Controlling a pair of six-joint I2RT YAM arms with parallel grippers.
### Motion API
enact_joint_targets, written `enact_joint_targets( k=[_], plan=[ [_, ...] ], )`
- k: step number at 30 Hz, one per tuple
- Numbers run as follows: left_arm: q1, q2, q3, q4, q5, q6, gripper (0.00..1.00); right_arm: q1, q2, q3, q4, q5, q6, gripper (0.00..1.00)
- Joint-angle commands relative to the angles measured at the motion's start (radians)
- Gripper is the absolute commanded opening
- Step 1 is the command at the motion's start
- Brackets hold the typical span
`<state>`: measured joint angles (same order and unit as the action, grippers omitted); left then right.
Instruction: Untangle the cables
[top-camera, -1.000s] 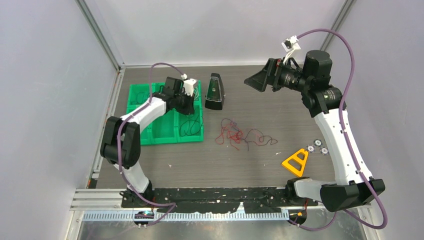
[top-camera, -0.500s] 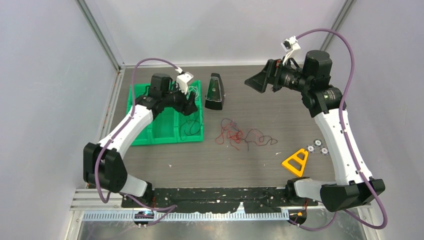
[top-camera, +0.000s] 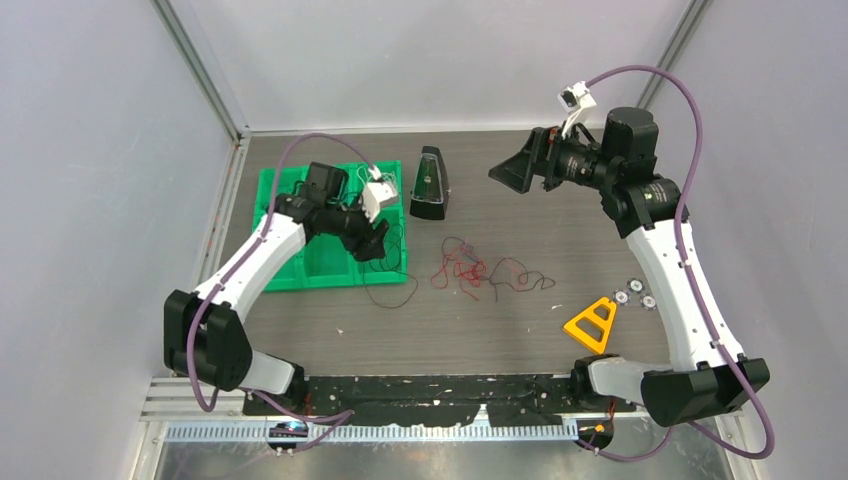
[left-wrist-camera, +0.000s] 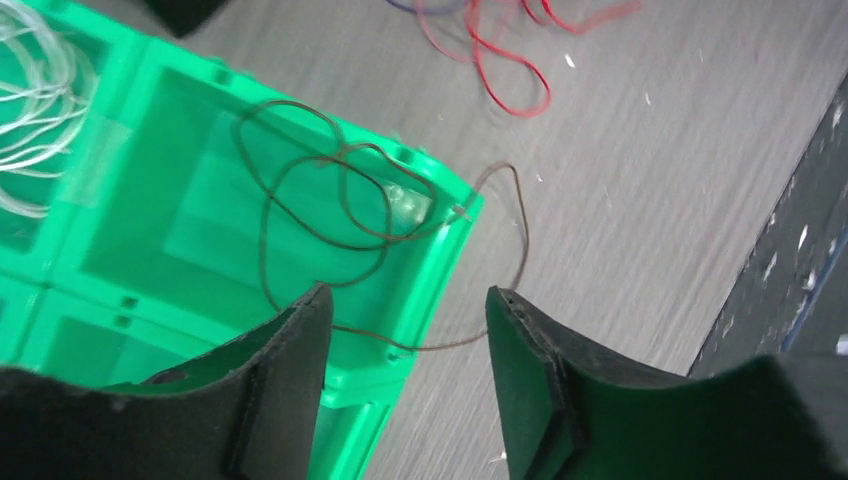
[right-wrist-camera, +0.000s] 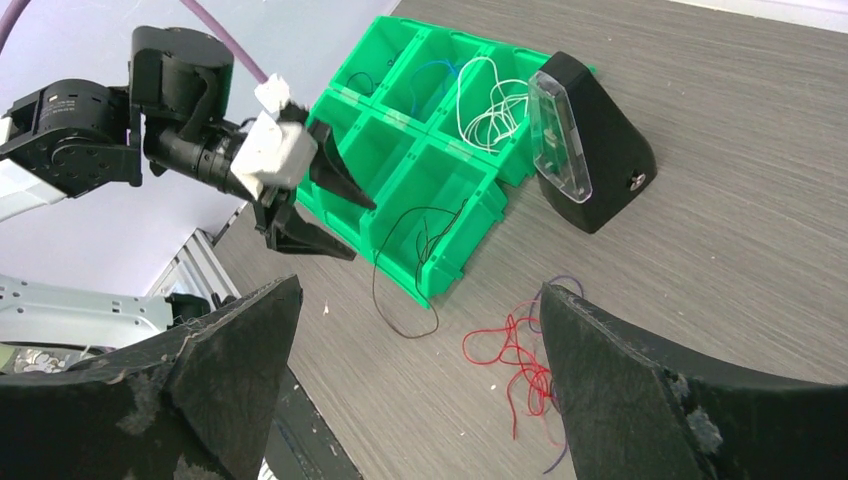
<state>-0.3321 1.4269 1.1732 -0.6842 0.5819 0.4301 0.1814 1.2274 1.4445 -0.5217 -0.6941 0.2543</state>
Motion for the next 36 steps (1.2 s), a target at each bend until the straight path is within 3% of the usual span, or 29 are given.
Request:
enact_joint_targets(
  k=[1, 8, 15, 24, 28, 36],
  plan=[
    [-0.055, -0.052, -0.054, -0.135, 0.007, 0.333, 0.58, 0.003, -0.042, -0.007, 0.007, -0.008, -0.020, 0.95],
    [-0.113, 0.044, 0.035, -0.274, 0.025, 0.724, 0.63, 0.003, -0.029, -0.009, 0.003, -0.019, -0.009, 0.95],
    [-0.292, 0.067, -0.049, -0.123, -0.121, 0.919, 0.65, 0.003, -0.031, -0.010, -0.008, -0.009, -0.007, 0.95],
    [-0.407, 0.252, 0.076, -0.112, -0.207, 0.944, 0.62, 0.003, -0.053, -0.018, -0.029, 0.006, -0.027, 0.95],
    [-0.429, 0.321, 0.111, -0.112, -0.267, 0.954, 0.51, 0.002, -0.063, -0.017, -0.047, 0.014, -0.041, 0.95],
    [-0.444, 0.418, 0.153, -0.105, -0.345, 0.972, 0.41, -0.010, -0.068, -0.014, -0.062, 0.015, -0.050, 0.95]
  ],
)
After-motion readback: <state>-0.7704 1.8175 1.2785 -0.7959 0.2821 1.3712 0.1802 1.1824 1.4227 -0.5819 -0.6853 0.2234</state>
